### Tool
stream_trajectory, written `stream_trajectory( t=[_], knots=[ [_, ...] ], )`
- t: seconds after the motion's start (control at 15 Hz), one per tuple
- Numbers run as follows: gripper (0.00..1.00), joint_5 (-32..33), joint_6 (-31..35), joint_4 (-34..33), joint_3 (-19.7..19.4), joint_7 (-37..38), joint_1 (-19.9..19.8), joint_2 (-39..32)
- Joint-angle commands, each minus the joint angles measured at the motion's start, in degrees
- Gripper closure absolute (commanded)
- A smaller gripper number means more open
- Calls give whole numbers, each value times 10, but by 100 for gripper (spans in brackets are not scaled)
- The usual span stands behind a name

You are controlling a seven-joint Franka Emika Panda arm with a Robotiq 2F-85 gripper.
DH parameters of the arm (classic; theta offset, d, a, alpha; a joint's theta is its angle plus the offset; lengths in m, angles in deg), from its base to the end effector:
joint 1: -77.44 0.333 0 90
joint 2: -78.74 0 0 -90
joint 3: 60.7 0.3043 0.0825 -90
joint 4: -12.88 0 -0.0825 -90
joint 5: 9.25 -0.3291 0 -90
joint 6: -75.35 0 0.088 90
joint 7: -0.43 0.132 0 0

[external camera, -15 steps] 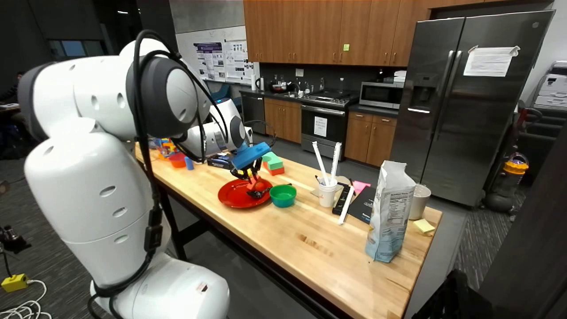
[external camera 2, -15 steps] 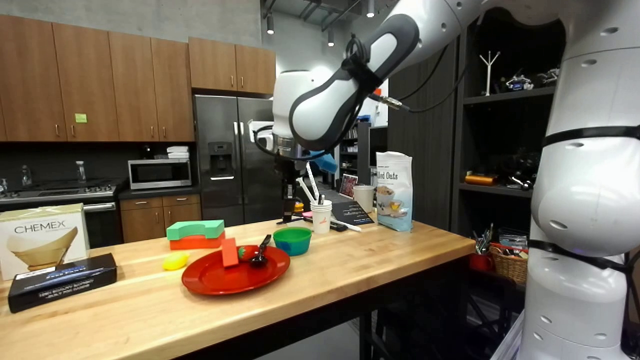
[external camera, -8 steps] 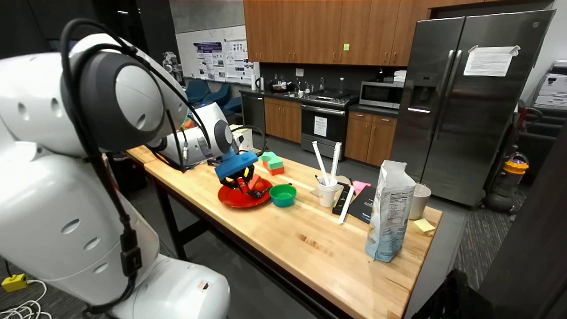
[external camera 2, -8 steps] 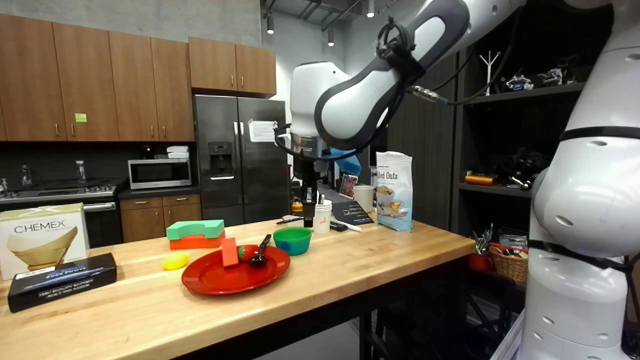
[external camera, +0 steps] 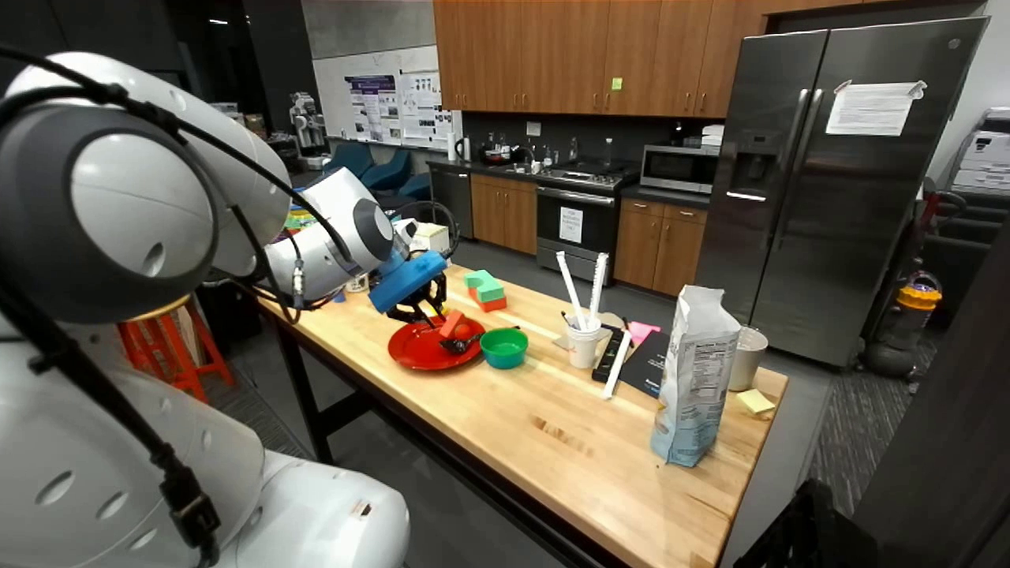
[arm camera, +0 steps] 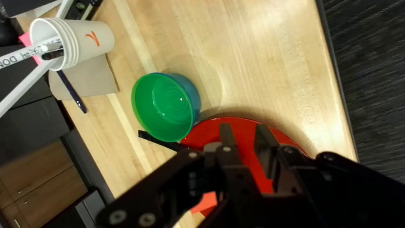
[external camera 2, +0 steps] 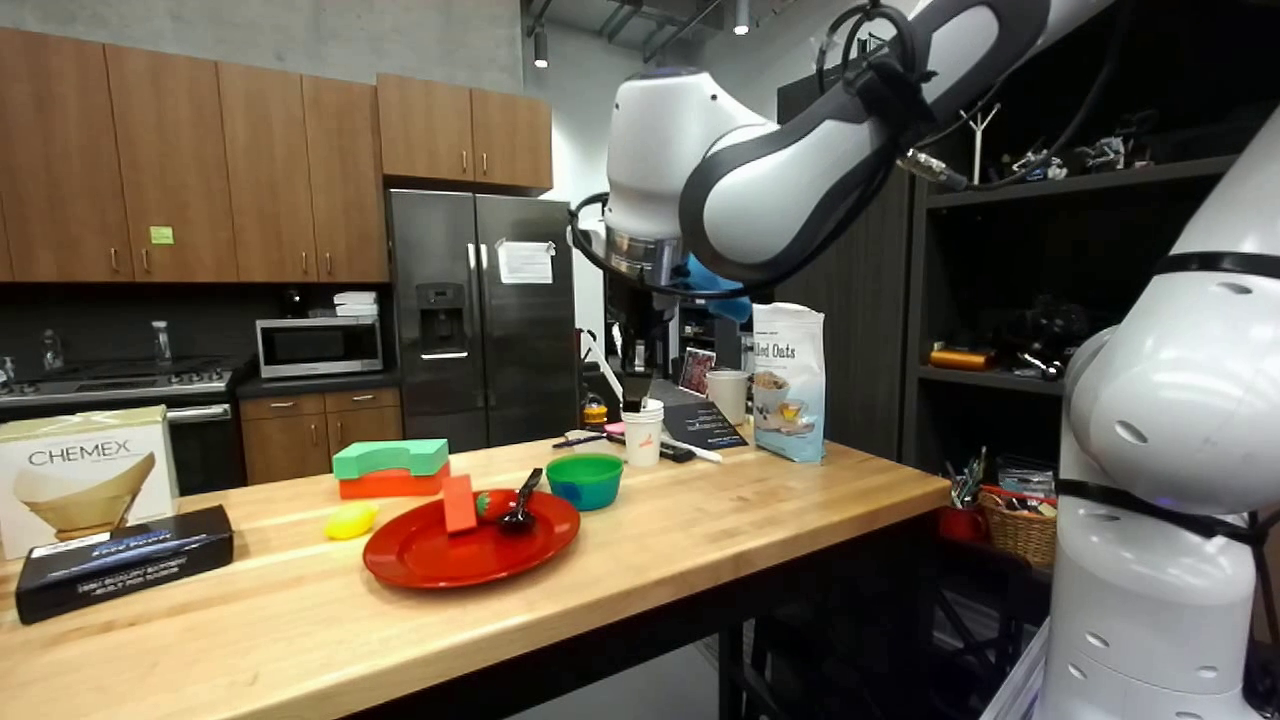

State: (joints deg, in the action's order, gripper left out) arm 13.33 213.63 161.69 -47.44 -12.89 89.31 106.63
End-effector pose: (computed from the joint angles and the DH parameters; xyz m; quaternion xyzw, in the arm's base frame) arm 0.3476 0.1554 0.4400 0.8690 0.4307 0.1533 0.1890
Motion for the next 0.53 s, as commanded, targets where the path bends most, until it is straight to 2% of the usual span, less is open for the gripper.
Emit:
stream_trajectory(
  t=[0.0, 0.27, 0.33, 0.47],
  knots=[
    [75, 6, 0, 1, -2, 1, 4, 5],
    [75, 8, 2, 5, 0, 1, 4, 10],
    [50, 8, 3, 5, 0, 1, 4, 10],
    [45, -34, -19, -19, -31, -53, 25, 2]
  ],
)
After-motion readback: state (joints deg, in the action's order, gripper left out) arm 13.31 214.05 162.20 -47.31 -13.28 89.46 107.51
